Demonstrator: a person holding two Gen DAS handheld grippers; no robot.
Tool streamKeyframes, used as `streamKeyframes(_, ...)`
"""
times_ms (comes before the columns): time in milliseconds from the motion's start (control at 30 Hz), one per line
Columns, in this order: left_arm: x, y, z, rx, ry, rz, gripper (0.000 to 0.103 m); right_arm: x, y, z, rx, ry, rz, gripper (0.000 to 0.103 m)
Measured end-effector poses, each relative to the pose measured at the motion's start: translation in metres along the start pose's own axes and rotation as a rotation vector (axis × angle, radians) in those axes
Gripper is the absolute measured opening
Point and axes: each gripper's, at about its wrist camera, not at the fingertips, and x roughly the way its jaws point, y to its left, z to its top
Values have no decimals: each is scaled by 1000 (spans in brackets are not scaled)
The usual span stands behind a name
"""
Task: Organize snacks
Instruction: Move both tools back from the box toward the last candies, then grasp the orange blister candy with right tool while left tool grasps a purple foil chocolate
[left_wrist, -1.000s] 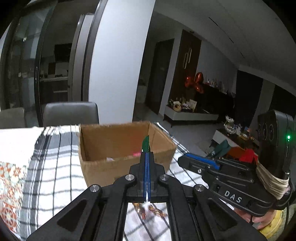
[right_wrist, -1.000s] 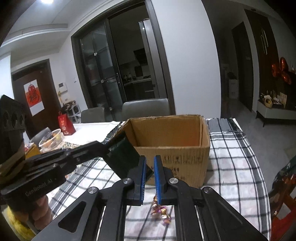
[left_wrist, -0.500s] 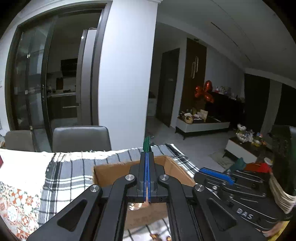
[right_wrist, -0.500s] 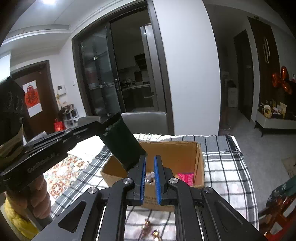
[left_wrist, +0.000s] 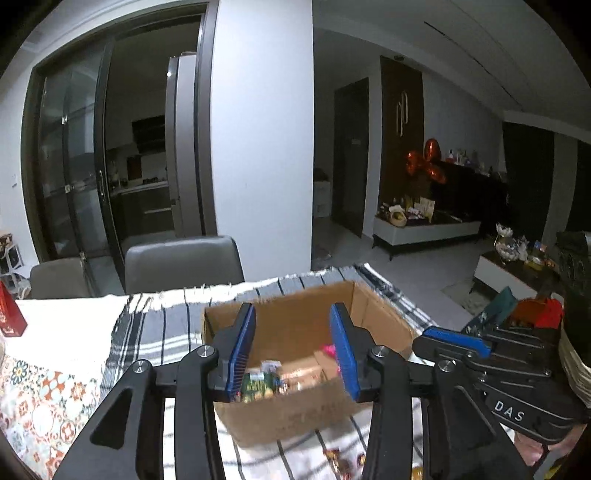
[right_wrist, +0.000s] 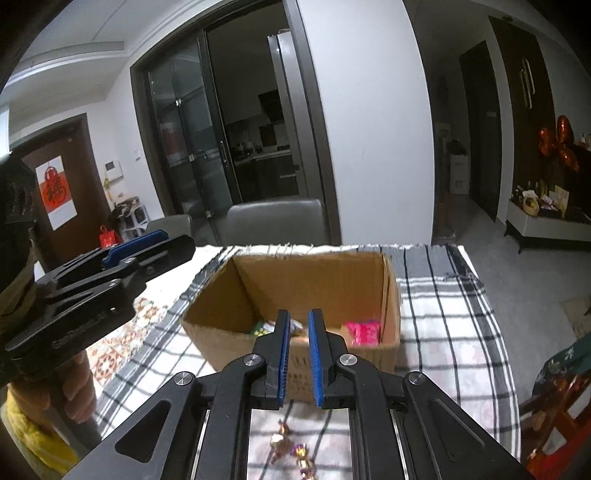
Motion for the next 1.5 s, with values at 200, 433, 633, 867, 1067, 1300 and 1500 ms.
streamKeyframes(200, -20, -15, -28, 39, 16, -24, 44, -16, 0, -33, -8, 16, -8, 24)
streamKeyframes(433, -42, -38, -58, 70, 25, -75, 46, -36, -1, -68, -14, 41, -18, 33)
streamKeyframes(633, -41, -59, -81, 104, 74, -131, 46, -43, -8, -99, -15, 96, -25, 33)
streamKeyframes(867, -30, -71, -110, 104, 144, -192, 46, -40, -18, -127, 8, 163, -27, 33)
streamKeyframes(1067, -11, -76, -129, 122, 211, -218, 46, -30, -26, -149, 24, 220, -21, 33)
streamKeyframes(1300, 17, -78, -153, 136, 312, -250, 46, -11, -38, -169, 58, 275, -11, 33)
streamKeyframes(1500, 37, -80, -161, 109, 358, -272, 45, -1, -43, -178, 66, 300, 0, 33)
